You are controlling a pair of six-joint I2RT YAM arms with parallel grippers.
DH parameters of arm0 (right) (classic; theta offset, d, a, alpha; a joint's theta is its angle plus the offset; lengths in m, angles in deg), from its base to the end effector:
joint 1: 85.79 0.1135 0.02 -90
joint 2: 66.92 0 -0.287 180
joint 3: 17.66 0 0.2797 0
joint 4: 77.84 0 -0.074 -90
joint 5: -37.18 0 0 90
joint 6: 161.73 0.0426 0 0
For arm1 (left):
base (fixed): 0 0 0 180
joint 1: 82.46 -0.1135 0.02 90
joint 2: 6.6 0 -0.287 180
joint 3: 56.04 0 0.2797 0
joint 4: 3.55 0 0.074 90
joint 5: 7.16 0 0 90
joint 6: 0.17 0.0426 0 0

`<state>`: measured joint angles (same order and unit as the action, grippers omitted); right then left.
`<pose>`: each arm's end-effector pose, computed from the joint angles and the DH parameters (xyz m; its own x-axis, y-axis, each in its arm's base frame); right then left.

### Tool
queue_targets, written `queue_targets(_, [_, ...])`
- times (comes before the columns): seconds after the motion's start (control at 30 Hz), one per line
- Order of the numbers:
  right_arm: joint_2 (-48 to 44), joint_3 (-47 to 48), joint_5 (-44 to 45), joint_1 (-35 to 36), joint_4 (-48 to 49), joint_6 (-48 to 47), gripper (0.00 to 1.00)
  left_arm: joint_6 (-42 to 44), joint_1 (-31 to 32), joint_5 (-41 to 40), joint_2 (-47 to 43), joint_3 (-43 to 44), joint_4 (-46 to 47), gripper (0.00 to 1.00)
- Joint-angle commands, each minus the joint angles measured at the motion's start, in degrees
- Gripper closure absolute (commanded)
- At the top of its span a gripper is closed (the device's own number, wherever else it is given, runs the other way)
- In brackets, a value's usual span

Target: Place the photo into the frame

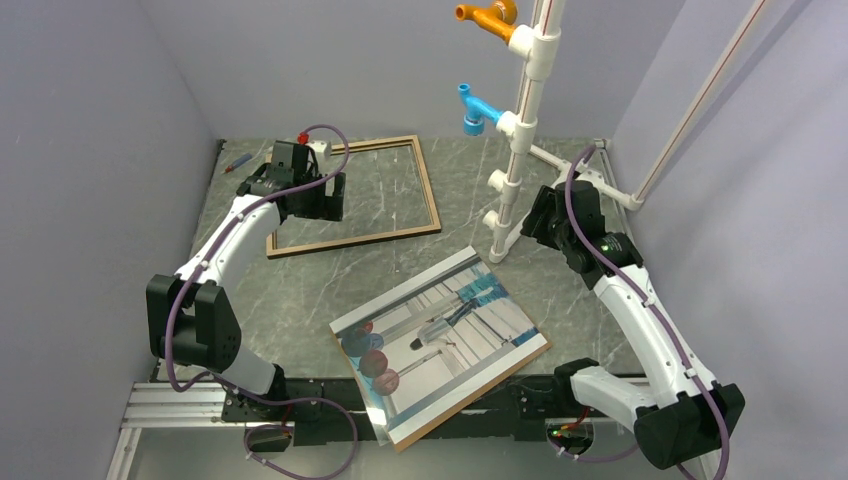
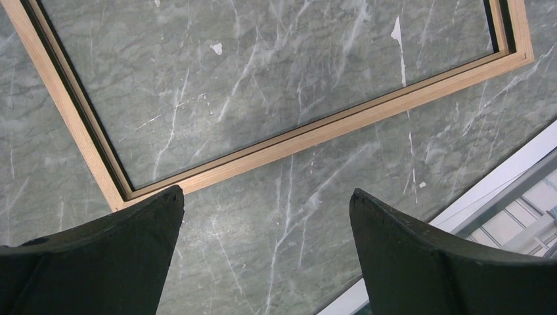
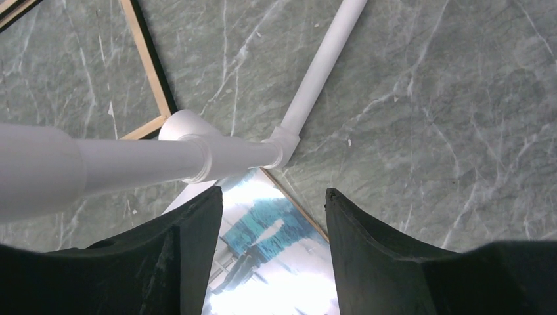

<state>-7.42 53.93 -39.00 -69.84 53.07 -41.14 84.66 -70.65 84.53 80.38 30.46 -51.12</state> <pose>0.2335 0.0562 0.3499 -0.5406 0.3595 -0.7606 0.2227 0.9330 0.2827 0.3546 -0.0754 0.3111 -0.7452 0.0638 -0.6638 0.1574 0.9841 -0.0821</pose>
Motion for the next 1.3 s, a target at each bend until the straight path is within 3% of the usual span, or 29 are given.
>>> queue_targets(0.0, [-0.9, 2.2, -1.8, 0.0, 1.8, -1.1, 0.38, 0.2, -0.3, 0.6, -0.1, 1.7, 0.1, 0.01])
queue_targets(0.37, [-1.9, 0.8, -5.7, 0.1, -1.0, -1.7, 0.37, 0.2, -0.3, 1.2, 0.8, 2.0, -0.3, 0.01])
queue_targets(0.8, [-13.0, -14.9, -19.8, 0.8, -7.0, 3.6, 0.37, 1.9, -0.3, -0.7, 5.9, 1.6, 0.2, 0.01])
queue_targets(0.9, [-14.7, -19.8, -22.6, 4.0, -4.4, 7.1, 0.37, 3.0, -0.3, 0.1, 7.6, 1.0, 1.6, 0.01])
queue_targets(1.1, [-14.0, -24.1, -18.8, 17.4, 0.3, 15.0, 0.36, 9.0, -0.3, 3.4, 9.6, -1.1, 5.9, 0.01])
queue_targets(1.27, [-12.5, -25.3, -17.4, 23.2, 3.8, 18.2, 0.36, 11.6, -0.3, 4.9, 11.9, -1.9, 7.5, 0.01])
